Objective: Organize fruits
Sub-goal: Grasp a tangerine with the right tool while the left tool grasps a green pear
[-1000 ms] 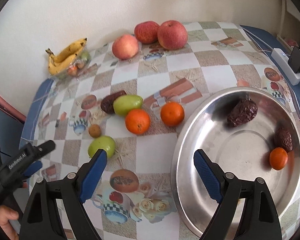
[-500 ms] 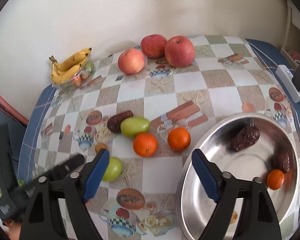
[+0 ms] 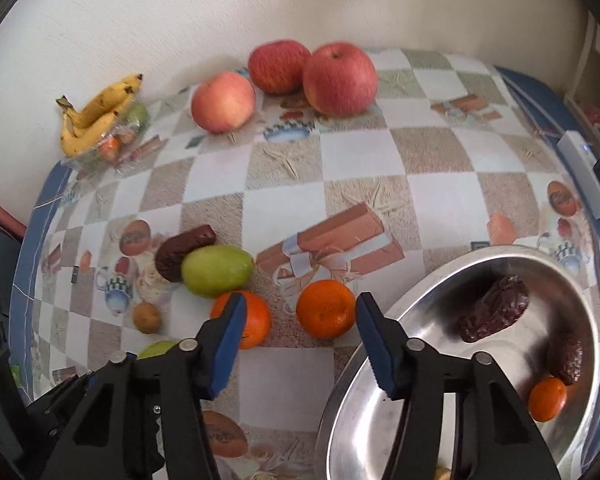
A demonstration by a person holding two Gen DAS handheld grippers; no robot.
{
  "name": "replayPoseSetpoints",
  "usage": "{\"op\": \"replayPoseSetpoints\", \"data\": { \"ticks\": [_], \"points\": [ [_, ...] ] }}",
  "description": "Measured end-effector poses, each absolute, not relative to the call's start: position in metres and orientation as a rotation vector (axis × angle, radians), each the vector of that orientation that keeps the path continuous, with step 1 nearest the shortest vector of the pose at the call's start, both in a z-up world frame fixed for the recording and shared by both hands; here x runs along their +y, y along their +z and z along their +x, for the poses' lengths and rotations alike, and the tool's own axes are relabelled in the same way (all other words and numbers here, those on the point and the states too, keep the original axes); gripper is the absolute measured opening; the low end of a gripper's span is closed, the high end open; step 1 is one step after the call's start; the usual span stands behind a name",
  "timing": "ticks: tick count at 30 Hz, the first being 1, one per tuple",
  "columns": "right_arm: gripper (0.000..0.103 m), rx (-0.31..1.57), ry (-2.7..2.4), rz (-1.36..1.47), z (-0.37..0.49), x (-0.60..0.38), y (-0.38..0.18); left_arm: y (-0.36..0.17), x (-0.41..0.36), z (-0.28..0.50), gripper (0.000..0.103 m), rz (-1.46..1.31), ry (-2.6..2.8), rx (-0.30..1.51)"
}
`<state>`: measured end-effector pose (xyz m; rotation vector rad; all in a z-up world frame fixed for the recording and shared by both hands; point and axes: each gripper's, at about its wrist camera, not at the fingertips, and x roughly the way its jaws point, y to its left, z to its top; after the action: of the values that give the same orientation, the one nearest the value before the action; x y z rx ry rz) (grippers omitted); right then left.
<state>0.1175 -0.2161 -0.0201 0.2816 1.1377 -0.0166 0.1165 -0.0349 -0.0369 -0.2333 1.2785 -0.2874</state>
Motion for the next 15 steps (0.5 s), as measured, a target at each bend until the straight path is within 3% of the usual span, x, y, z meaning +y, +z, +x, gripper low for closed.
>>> {"op": "replayPoseSetpoints", "data": {
  "ticks": [1, 3, 15],
  "points": [
    [0.056, 1.141, -0.023, 0.278, 0.119, -0.217, -0.023, -0.038, -0.036, 0.116, 0.068, -0.230, -0.290, 1.283],
    [0.050, 1.143, -0.034, 0.268, 0.120, -0.217, -0.025, -0.040, -0.038, 0.116, 0.052, -0.233, -0.299, 1.288],
    [0.037, 1.137, -0.094, 0.162, 0.123, -0.210, -0.030, -0.036, -0.027, 0.118, 0.052, -0.271, -0.271, 1.274]
  ]
}}
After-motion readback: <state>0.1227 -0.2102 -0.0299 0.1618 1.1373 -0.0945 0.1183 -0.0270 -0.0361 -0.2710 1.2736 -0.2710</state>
